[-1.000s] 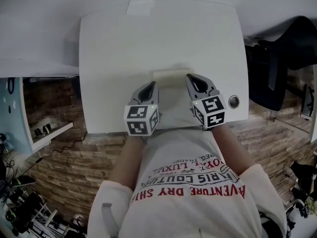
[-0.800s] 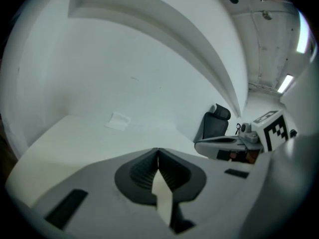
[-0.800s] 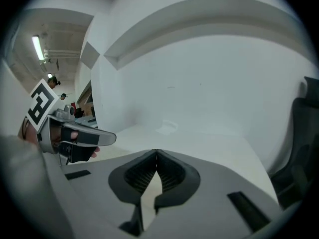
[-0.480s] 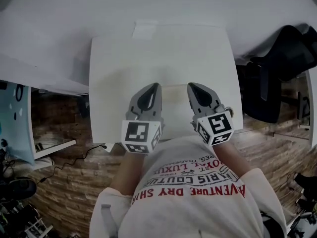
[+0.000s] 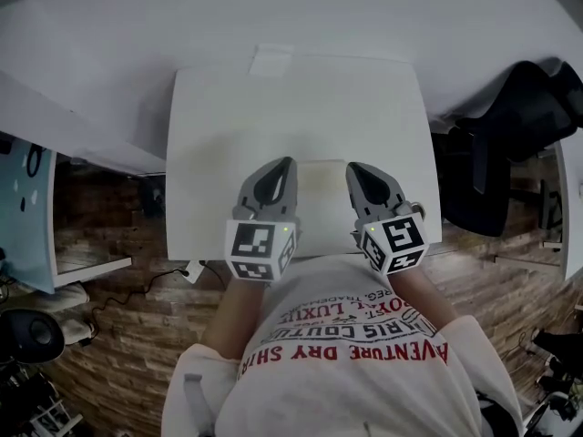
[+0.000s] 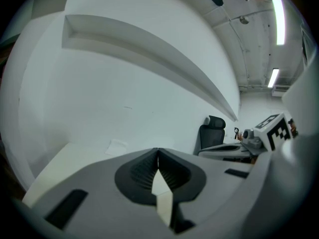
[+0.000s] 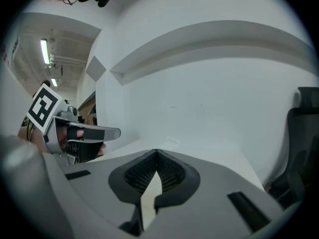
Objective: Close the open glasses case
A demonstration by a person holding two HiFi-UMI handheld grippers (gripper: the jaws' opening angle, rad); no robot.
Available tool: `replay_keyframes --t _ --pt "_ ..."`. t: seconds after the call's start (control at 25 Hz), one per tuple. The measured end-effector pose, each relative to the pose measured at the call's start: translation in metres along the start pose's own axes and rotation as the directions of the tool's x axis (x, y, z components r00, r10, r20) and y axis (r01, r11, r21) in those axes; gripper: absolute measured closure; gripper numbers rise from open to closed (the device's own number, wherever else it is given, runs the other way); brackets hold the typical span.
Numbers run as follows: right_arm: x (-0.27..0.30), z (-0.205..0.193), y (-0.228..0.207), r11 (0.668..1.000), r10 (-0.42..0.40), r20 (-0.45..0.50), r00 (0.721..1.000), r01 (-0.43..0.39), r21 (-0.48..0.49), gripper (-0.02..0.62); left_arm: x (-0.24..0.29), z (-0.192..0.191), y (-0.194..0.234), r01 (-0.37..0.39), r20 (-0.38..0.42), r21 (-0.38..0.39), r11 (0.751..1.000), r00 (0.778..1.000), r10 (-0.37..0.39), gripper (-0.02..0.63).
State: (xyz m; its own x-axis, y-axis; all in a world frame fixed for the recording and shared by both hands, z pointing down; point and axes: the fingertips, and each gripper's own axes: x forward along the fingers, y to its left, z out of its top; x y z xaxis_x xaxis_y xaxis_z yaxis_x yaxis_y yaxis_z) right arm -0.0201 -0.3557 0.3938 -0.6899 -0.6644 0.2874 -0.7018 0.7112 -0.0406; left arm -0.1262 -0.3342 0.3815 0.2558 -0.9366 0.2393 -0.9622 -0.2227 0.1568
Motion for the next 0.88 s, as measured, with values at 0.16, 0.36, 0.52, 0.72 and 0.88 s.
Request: replay_keyframes --t 0.16,0.36,0.52,0.72,0.88 --pt "-0.001 -0.001 0.004 1.0 -0.005 0.005 1.0 0.005 -0.001 0.583 -0.002 -0.005 -0.001 0.004 -0.01 0.0 1.0 1.0 -0.004 0.601" --pt "-0.002 -0.001 0.006 1.0 -0.013 -0.001 1.0 0.013 0.007 0.583 -0.006 -0.006 -0.006 0.013 -0.016 0.013 1.0 1.0 -0.013 0.601" --pt "-0.002 0.0 0.01 1.0 -0.012 -0.004 1.0 0.012 0.009 0.583 -0.007 -0.006 -0.004 0.014 -0.016 0.007 1.0 1.0 -0.014 0.601" --pt "-0.003 -0.008 0.009 0.999 -0.019 -0.023 1.0 0.019 0.029 0.583 -0.007 -0.012 -0.006 0.021 -0.029 0.002 1.0 0.999 -0.021 0.601" --pt "-0.002 -0.01 0.006 0.999 -0.023 -0.035 0.999 0.025 0.047 0.583 -0.006 -0.013 -0.004 0.016 -0.04 0.001 1.0 0.999 -0.016 0.601"
